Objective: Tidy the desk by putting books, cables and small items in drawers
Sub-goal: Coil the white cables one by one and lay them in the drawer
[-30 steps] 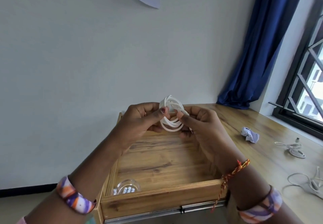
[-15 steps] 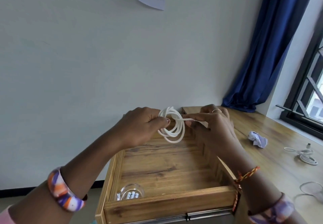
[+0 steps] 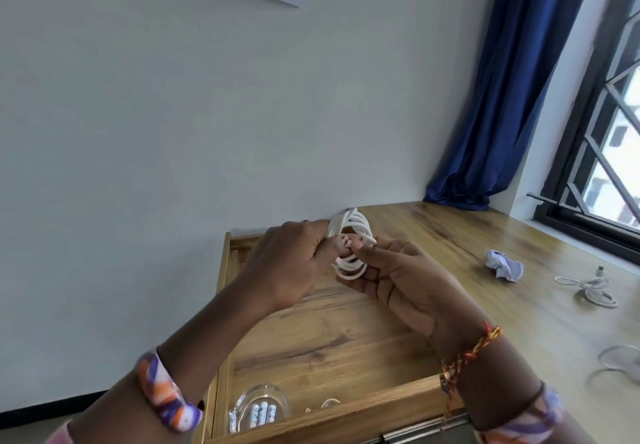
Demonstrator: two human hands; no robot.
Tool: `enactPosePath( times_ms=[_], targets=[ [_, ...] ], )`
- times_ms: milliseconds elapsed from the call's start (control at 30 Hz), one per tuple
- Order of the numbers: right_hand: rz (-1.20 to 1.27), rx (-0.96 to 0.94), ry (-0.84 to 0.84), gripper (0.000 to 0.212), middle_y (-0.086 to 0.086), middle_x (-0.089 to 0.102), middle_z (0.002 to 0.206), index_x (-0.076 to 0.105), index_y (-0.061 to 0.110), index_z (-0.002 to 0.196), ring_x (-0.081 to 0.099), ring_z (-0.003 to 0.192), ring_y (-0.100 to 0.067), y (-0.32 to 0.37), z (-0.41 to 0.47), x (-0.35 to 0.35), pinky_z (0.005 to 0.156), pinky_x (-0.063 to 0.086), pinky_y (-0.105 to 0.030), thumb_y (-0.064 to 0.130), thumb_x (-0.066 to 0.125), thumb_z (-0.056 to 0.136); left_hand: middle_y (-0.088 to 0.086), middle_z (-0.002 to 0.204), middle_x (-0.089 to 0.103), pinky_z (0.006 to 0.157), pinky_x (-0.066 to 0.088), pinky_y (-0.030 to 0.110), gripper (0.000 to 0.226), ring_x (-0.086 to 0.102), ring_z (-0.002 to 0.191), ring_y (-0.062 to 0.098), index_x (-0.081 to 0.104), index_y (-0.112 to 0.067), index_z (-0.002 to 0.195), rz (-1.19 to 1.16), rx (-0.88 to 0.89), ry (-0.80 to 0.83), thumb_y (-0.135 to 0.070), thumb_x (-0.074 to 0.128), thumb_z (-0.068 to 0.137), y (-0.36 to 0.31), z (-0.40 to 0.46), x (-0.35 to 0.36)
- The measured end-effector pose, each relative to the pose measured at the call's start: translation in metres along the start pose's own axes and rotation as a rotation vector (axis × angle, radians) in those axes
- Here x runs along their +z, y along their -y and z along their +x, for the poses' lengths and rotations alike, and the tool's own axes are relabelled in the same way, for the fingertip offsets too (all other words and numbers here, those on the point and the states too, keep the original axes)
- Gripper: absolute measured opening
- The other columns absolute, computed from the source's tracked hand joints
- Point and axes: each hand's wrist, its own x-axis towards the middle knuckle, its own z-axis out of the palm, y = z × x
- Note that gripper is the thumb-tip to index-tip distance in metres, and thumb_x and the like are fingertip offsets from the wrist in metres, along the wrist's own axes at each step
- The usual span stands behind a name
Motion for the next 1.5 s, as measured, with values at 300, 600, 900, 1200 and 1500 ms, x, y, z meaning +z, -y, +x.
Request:
enactPosePath(
  times_ms=[300,600,900,1200,1500],
  targets=[
    [0.050,0.097,-0.223,0.023,-0.010,0.067,0.085,0.071,0.010,0.086,0.062,0.075,-0.020,-0.006,0.013,0.000,0.082,0.049,-0.040,0.020,0.063,0.067,-0.018,0.091,0.069,0.081,0.050,0.021,0.038,0.063,0.087,-0.003,0.063,-0.025,0.107,-0.570,-0.028,0.425,-0.047,0.043,0.082,0.044,0.027,0.022],
    [0.128,-0.333,-0.207,0.074,-0.013,0.068,0.100,0.050,0.013,0.120,0.069,0.088,-0.022,-0.022,0.016,0.013,0.071,0.056,-0.030,0.002,0.078,0.053,-0.020,0.046,0.055,0.052,0.034,0.007,0.023,0.047,0.044,-0.008,0.063,-0.023,0.080,-0.811,-0.164,0.512,-0.024,0.046,0.096,0.052,0.039,0.036],
    [-0.850,-0.643,-0.696,0.022,0.008,0.068,0.102,0.066,0.027,0.107,0.064,0.093,-0.001,-0.046,0.033,0.026,0.072,0.048,-0.010,0.016,0.061,0.088,0.003,0.066,0.049,0.067,0.035,0.033,0.075,0.045,0.064,0.017,0.061,0.001,0.081,-0.646,-0.143,0.479,-0.071,0.044,0.066,0.065,0.030,0.034],
    [-0.081,-0.406,-0.592,0.028,-0.018,0.071,0.078,0.069,0.002,0.077,0.069,0.071,-0.026,-0.034,0.035,0.050,0.073,0.057,-0.039,0.029,0.064,0.071,-0.009,0.050,0.044,0.053,0.029,0.027,0.031,0.039,0.048,0.008,0.054,-0.023,0.065,-0.298,-0.003,0.200,-0.039,0.048,0.091,0.090,0.019,0.010],
    [0.031,-0.179,-0.482,0.020,-0.019,0.071,0.082,0.072,0.002,0.077,0.070,0.071,-0.023,-0.060,0.046,0.024,0.074,0.058,-0.037,0.021,0.069,0.069,0.002,0.089,0.073,0.082,0.052,0.034,0.024,0.066,0.081,0.013,0.069,-0.021,0.097,-0.640,-0.184,0.279,-0.030,0.072,0.075,0.117,0.008,0.040]
  ],
)
